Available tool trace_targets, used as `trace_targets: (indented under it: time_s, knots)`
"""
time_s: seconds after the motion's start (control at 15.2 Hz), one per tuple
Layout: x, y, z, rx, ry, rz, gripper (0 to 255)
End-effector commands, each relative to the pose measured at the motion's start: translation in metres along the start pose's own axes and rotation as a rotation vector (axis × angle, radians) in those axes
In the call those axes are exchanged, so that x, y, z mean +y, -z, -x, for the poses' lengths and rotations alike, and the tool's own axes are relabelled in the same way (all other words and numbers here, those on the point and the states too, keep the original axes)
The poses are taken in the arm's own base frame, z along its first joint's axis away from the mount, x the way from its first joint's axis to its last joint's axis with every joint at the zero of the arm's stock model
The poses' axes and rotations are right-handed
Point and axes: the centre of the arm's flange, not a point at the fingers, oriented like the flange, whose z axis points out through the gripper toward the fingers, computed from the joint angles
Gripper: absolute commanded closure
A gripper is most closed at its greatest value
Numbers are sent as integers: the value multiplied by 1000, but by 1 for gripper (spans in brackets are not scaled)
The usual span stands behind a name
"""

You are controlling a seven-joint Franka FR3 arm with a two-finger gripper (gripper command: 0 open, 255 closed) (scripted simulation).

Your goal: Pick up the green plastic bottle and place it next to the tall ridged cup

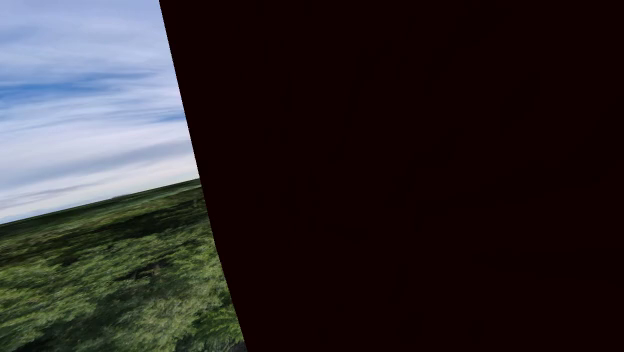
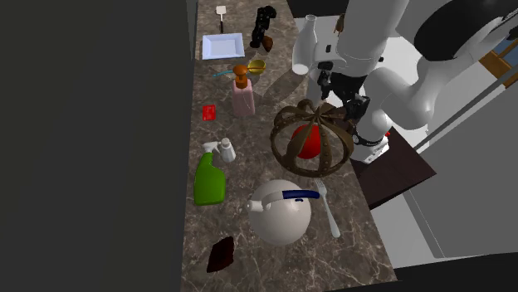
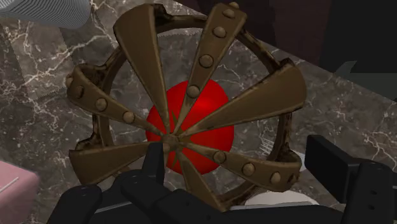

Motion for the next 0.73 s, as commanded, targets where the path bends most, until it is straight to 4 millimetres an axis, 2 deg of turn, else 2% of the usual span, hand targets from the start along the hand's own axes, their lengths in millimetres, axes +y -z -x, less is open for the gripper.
trace_targets:
  time_s: [0.0,0.66]
  knots:
    - [0,0,0,0,0,0,0]
    - [65,-44,-107,-4,20,-2,0]
